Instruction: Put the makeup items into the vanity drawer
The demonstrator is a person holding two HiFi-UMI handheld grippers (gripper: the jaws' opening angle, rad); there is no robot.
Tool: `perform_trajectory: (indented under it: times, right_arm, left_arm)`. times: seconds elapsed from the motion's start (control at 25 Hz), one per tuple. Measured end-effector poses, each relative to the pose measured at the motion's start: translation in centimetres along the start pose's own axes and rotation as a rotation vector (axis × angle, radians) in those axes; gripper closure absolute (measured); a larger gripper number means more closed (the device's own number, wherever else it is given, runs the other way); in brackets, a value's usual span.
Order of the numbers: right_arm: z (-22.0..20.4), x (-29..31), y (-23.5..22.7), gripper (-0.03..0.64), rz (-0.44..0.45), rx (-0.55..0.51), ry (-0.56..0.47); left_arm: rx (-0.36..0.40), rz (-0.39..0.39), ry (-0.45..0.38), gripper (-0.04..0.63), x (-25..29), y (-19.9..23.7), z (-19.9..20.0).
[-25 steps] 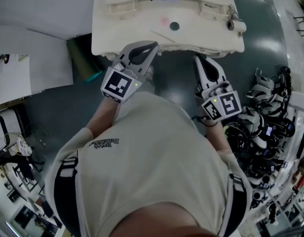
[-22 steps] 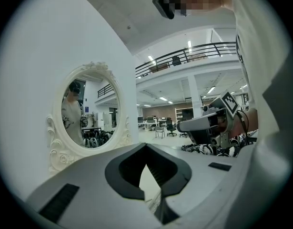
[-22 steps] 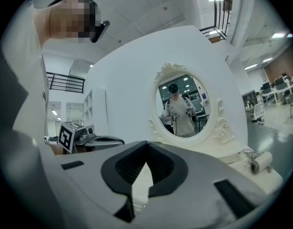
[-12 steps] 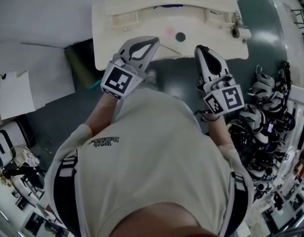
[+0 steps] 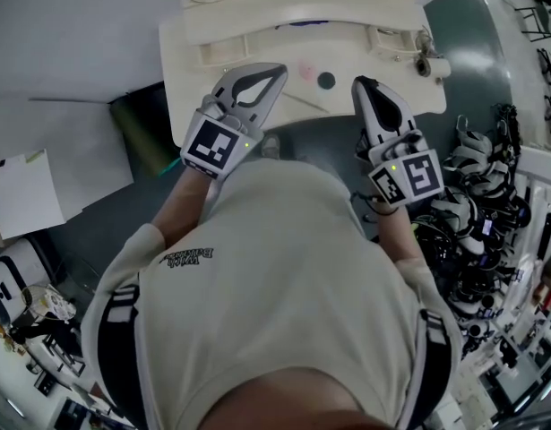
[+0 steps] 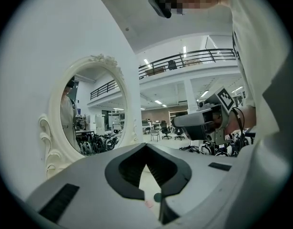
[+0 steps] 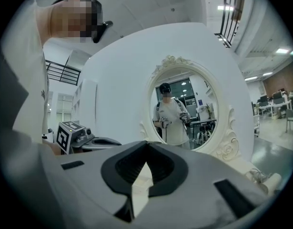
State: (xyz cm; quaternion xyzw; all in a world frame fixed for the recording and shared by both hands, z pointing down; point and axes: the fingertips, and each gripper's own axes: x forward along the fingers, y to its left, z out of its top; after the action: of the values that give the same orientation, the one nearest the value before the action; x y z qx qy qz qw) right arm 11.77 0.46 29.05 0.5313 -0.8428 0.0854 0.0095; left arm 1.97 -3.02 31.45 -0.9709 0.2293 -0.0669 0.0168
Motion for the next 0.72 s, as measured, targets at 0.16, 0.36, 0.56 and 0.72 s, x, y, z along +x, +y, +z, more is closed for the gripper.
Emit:
perform_trajectory:
  times: [0.16,0.36,0.56,0.72]
  right_arm:
    - [0.5,0.6,-0.6,0.612,0.025,-0.033,0.002]
    - [0.9,1.0,-1.6,0.612,0.065,-0.031,0.002]
    - [0.8,1.0,-2.3,0.612,0.116,-0.022,0.017]
    - [0.1,1.2,-3.1,0.612,0.141,-0.008,0.034]
  left_arm:
    - [0.004,0.027,-0.005,0.581,0.4,0.7,0.4]
    - [-0.013,0.072,-0.005,0.581,0.8,0.9,0.8]
    - [-0.019,0.113,-0.002,0.581,1.3,0.5,1.3]
    - [-0.050,0.138,0.003,0.581,2.0,0.1,1.2]
